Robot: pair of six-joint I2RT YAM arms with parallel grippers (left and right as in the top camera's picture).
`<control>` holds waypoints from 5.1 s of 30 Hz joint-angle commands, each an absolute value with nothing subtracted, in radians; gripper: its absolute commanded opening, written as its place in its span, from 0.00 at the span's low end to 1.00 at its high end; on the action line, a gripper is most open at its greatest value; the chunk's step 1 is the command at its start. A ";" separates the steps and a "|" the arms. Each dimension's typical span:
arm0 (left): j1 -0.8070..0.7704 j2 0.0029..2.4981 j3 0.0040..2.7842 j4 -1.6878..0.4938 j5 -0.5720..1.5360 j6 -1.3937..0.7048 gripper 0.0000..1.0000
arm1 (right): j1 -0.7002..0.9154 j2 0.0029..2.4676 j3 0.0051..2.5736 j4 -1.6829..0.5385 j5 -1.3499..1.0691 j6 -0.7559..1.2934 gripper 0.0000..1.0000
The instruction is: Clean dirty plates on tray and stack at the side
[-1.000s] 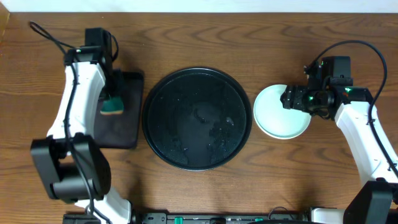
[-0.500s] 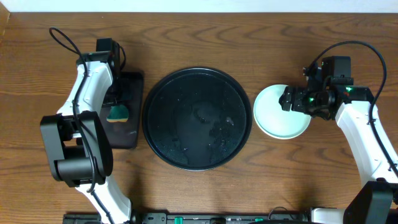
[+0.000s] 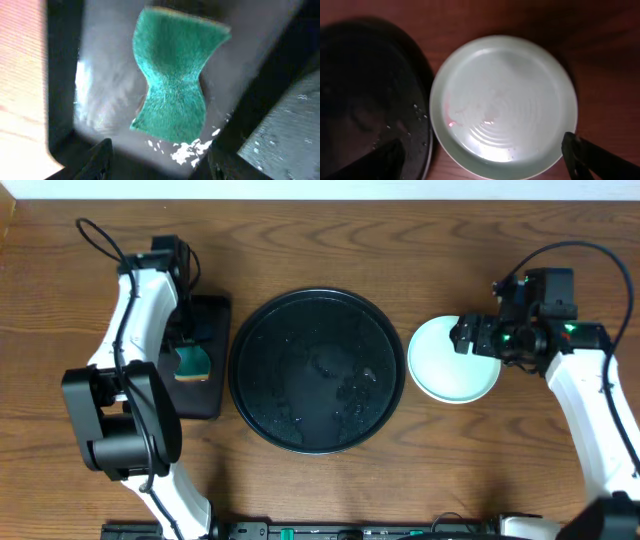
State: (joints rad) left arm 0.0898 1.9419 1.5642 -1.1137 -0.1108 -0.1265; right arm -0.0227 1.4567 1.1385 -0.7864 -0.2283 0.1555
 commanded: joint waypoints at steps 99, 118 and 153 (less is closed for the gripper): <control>0.093 1.562 1.695 -1.189 0.045 -0.135 0.76 | 0.020 0.007 0.006 -0.057 -0.192 -0.049 0.99; 0.070 1.369 1.562 -1.003 0.016 -0.129 0.76 | 0.020 0.007 0.006 -0.057 -0.192 -0.049 0.99; 0.038 0.001 0.004 0.022 0.111 0.173 0.86 | 0.020 0.007 0.006 -0.057 -0.192 -0.049 0.99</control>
State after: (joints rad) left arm 0.0387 0.0315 0.0135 0.0334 0.1139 0.1211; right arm 0.0128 0.0120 0.0097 -0.0559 -0.1932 -0.0616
